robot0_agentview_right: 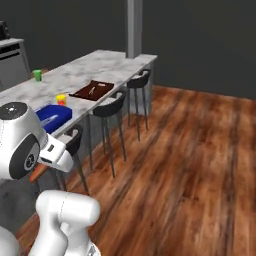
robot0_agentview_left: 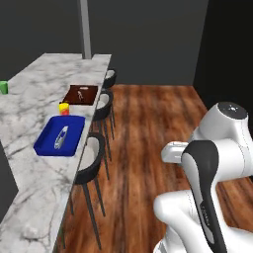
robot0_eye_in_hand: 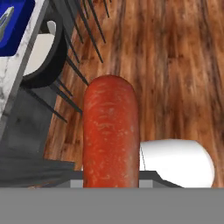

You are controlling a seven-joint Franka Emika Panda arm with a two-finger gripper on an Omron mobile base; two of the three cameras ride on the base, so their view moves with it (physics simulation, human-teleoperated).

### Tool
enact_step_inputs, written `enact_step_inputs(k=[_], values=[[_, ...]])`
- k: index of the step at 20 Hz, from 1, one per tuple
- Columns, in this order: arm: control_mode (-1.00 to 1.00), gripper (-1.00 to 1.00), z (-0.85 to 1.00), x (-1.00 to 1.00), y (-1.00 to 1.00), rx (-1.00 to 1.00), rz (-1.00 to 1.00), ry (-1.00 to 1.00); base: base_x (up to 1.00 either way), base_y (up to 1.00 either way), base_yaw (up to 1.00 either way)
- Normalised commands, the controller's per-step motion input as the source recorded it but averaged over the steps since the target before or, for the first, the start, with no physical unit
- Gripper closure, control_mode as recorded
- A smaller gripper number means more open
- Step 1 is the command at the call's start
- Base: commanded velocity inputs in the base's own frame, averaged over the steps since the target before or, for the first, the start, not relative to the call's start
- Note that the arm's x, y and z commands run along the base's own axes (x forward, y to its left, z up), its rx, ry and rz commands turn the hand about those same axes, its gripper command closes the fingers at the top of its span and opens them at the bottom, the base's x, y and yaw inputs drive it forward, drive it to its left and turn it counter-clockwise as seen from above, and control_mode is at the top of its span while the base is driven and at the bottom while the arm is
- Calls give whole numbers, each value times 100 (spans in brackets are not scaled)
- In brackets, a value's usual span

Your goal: Gather the cucumber and carrot from the fridge and place them on a tray on the dining counter. Then gather the fishs from the fridge and place them on the other tray.

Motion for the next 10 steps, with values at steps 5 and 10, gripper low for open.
enact_step_inputs(k=[5,10], values=[[100,100,0,0,0,0,0,0,67,-54,13],[100,100,0,0,0,0,0,0,65,-50,16]])
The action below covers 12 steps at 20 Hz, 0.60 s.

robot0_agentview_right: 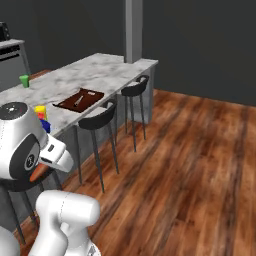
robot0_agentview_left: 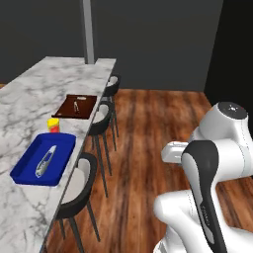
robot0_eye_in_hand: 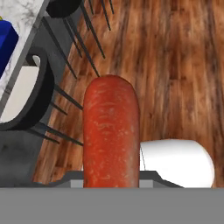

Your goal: Gather the cucumber and carrot from the fridge and place them on a tray on the dining counter. Then gather the fishs from the fridge and place them on the other tray.

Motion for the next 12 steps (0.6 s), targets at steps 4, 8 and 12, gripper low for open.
enact_step_inputs(k=[4,8,12], values=[[100,100,0,0,0,0,0,0,66,-45,20],[100,100,0,0,0,0,0,0,64,-45,23],[100,100,0,0,0,0,0,0,56,-45,22]])
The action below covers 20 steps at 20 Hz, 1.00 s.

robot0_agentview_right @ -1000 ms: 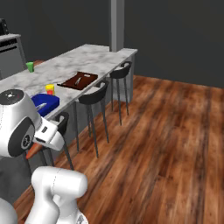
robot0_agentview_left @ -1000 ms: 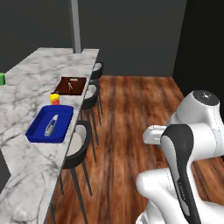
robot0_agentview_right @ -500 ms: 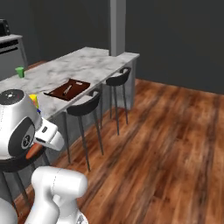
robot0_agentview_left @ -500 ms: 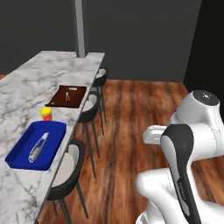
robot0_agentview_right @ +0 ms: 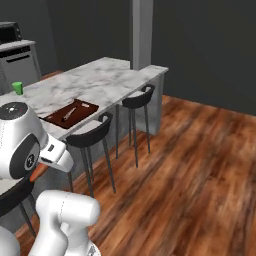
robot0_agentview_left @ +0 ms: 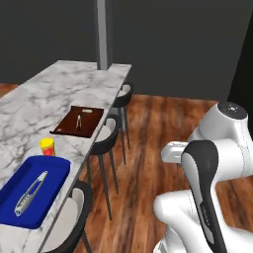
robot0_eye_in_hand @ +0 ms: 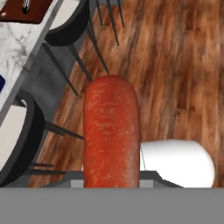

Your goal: Gather the cucumber and carrot from the fridge and place them on a tray on the dining counter. Then gather the fishs from the fridge and place them on the other tray.

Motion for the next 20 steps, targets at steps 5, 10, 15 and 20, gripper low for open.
enact_step_inputs(k=[5,10,15,20], values=[[100,100,0,0,0,0,0,0,43,-43,24],[100,100,0,0,0,0,0,0,29,-35,24],[100,100,0,0,0,0,0,0,29,-40,25],[100,100,0,0,0,0,0,0,46,-56,28]])
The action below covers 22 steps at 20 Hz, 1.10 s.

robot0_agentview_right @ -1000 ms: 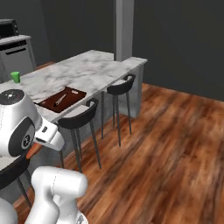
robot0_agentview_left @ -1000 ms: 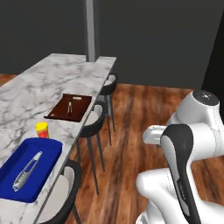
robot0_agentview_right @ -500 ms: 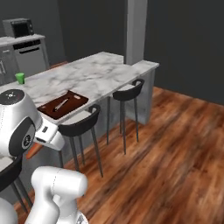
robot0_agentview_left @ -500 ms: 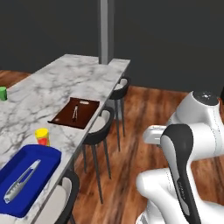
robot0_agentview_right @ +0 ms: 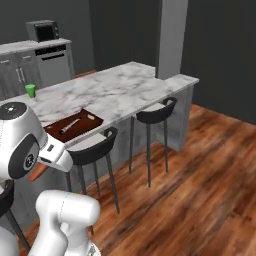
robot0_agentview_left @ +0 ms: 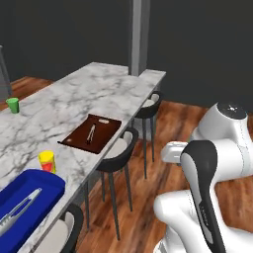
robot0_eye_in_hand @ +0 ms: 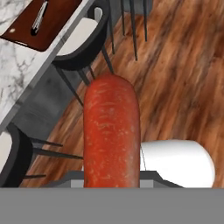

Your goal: Gather the cucumber and carrot from the fridge and place them on a tray on the dining counter. Then gather the fishs from the fridge and place them on the other tray.

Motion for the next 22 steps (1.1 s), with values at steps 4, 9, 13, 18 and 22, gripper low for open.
enact_step_inputs(k=[4,9,13,18,22], values=[[100,100,0,0,0,0,0,0,43,-63,31],[100,100,0,0,0,0,0,0,34,-50,32],[100,100,0,0,0,0,0,0,31,-32,34],[100,100,0,0,0,0,0,0,36,-23,34],[100,100,0,0,0,0,0,0,40,-18,33]])
